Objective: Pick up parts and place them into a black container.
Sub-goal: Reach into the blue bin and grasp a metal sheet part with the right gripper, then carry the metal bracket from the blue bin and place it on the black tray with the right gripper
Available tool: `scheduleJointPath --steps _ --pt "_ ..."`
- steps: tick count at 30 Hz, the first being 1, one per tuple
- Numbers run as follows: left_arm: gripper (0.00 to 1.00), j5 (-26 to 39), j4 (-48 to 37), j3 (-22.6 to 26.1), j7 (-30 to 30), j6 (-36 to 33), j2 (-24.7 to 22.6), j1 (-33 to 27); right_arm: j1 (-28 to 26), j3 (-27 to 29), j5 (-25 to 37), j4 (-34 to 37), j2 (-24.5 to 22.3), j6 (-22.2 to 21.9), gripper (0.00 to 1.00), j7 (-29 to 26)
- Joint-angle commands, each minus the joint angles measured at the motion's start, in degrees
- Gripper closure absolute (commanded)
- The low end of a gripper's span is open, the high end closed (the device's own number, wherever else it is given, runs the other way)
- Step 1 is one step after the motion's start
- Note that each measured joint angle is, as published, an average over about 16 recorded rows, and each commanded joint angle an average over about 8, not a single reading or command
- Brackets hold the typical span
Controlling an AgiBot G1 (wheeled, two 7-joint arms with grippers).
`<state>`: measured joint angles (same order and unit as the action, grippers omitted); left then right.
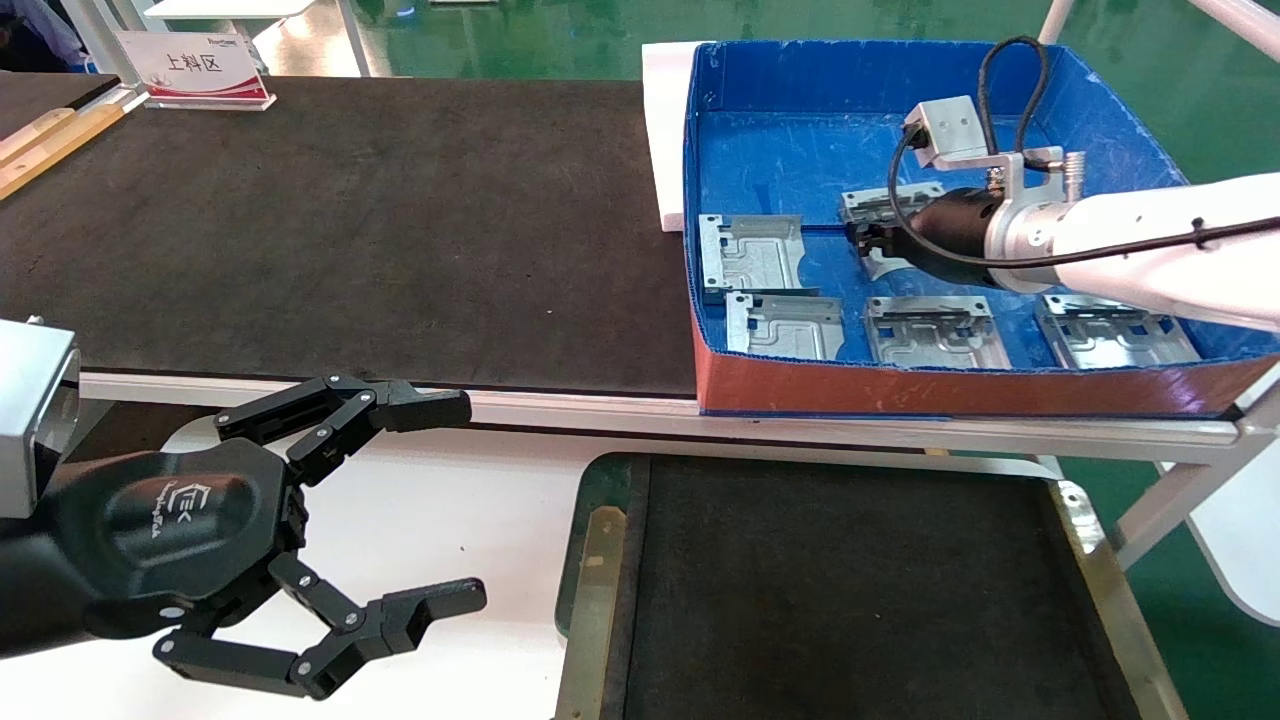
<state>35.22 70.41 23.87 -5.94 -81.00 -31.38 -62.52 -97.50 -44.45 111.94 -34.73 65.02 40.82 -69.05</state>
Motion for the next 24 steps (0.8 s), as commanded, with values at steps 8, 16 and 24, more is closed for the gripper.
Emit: scheduleJointPath --steps 8,16,24 --pt "0.0 0.0 0.0 0.0 0.0 0.0 0.0 0.0 0.39 0.04 -0.18 -0.06 -0.41 0.28 1.0 -0.14" --pt "0.0 0.0 0.0 0.0 0.0 0.0 0.0 0.0 1.32 -0.04 -0.15 0.2 -0.81 0.21 1.0 -0.27" --pt "0.0 0.0 0.0 0.0 0.0 0.0 0.0 0.0 1.77 -0.08 -0.15 0.77 -0.77 -0.32 1.0 0.39"
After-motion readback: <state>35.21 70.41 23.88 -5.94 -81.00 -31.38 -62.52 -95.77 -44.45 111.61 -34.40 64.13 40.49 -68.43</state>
